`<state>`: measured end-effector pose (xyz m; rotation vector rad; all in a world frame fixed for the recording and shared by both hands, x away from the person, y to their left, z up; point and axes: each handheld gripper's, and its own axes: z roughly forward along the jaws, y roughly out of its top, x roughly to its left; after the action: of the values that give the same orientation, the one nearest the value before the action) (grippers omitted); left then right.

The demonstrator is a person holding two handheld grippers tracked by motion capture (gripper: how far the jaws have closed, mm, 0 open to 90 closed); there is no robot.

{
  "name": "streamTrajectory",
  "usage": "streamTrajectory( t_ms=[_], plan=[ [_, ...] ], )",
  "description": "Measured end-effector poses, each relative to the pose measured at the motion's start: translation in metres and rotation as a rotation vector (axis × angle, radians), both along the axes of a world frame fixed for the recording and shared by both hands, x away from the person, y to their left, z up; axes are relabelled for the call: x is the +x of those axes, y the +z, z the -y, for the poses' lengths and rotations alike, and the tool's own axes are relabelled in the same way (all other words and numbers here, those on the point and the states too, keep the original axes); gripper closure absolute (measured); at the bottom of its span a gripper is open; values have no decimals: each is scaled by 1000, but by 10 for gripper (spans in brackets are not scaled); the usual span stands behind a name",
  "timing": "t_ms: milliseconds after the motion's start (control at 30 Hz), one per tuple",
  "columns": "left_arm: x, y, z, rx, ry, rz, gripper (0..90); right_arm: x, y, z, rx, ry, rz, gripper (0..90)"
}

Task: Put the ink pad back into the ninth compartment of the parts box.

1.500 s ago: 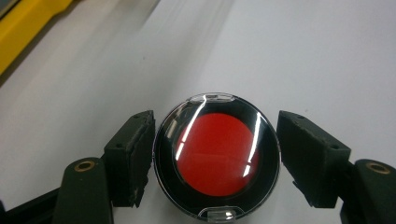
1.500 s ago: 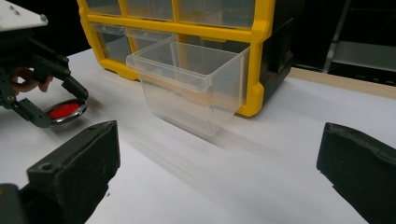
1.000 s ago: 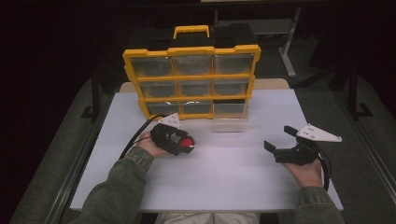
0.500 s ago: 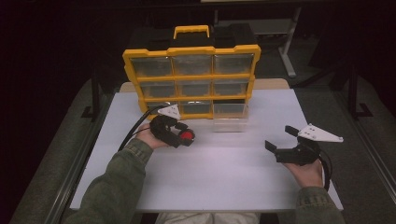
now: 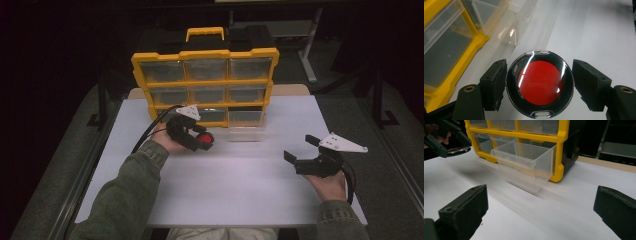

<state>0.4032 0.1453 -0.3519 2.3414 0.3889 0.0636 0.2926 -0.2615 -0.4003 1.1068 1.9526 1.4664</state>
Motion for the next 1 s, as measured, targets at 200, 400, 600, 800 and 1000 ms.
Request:
streamTrajectory(
  t_ms=[200,400,600,800,1000],
  plan=[
    [3,6,8,-3,-9,11,300,0,0,-1,-1,6,-4,0],
    [8,15,15,-13,-14,25,300,0,-1,0,0,5,-3,0],
    [11,26,24,-17,-21,40,300,0,-1,0,0,5,-3,0],
    [14,33,32,-14,-26,49,300,0,0,1,4,3,-3,0],
    [19,40,41,12,-49,60,300,-1,-1,1,4,2,-4,0]
  ],
)
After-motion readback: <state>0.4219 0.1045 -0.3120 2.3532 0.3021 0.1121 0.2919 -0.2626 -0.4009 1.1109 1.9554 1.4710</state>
